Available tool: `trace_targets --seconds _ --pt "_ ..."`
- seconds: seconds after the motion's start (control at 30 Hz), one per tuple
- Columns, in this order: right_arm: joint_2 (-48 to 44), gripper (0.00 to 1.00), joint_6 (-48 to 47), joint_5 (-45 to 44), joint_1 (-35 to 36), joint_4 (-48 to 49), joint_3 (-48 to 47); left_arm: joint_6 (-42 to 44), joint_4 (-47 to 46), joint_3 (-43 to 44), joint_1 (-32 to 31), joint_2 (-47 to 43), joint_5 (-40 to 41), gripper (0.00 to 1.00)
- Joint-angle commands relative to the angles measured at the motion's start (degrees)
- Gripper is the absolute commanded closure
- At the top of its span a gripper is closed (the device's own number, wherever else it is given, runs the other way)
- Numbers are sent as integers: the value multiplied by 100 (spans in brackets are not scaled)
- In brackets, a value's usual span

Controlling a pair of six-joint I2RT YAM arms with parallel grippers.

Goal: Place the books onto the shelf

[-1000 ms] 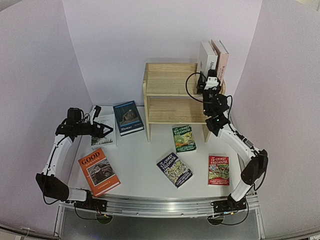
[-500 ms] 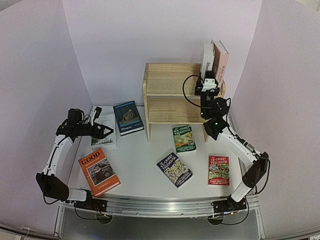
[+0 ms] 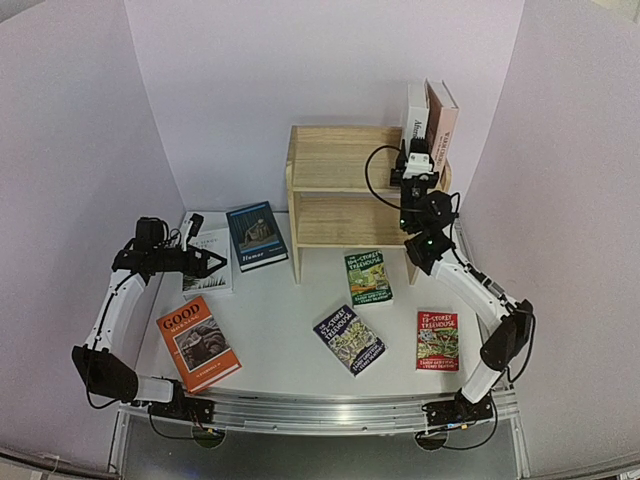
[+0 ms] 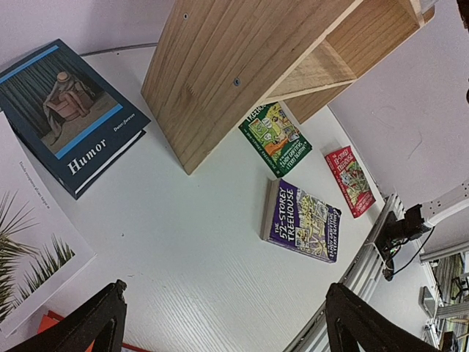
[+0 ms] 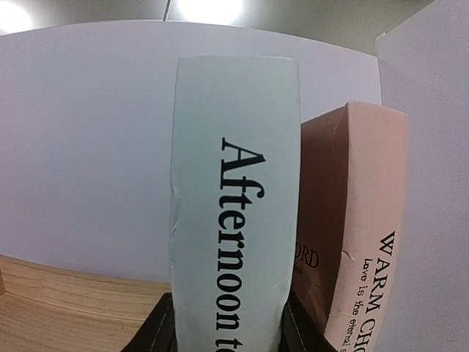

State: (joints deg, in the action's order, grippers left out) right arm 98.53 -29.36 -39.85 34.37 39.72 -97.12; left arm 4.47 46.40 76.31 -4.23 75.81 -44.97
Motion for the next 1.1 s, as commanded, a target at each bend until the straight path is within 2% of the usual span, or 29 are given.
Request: trace_targets --seconds 0.0,0.3,0.67,1.07 --pt "114 67 -182 -141 -193 169 -291 64 -135 68 -2 -43 -125 6" --pt "149 61 -227 -55 -360 135 -305 80 -112 60 -2 -32 -151 6" --pt "54 48 -801 -265 -370 137 -278 60 -92 25 -3 -35 -211 6" --pt "17 48 -842 -276 -236 223 -135 20 -105 38 -7 -18 -291 6"
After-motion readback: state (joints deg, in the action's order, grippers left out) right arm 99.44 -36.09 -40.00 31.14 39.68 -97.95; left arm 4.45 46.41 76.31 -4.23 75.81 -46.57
